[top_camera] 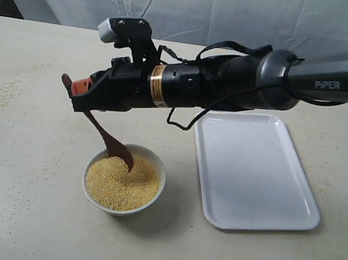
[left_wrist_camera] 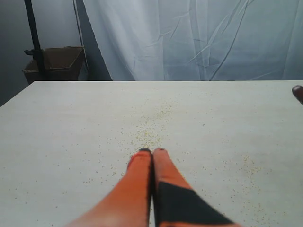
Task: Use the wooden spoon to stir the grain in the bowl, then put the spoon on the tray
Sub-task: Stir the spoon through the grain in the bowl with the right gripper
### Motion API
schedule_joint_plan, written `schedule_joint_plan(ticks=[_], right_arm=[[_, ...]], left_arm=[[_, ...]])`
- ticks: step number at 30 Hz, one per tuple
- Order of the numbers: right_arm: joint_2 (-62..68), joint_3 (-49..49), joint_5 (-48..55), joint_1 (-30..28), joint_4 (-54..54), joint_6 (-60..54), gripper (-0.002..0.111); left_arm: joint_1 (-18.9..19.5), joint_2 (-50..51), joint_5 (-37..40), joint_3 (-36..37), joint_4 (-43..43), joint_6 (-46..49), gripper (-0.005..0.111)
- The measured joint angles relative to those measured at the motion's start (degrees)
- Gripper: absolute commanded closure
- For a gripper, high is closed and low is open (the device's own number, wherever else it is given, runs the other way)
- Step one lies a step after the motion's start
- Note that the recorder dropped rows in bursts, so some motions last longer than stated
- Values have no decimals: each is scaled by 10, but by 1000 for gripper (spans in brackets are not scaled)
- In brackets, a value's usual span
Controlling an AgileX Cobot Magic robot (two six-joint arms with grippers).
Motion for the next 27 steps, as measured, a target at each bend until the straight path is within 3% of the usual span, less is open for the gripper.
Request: schedule_joint_plan(ticks=[11,19,27], right_arm=[[-21,0,94,0,0,3,109],[32,0,28,1,0,32,109],[-24,0,37,1,1,24,109]], left_arm=[[0,0,0,0,0,0,107],[0,0,0,0,0,0,107],[0,0,0,0,0,0,107]])
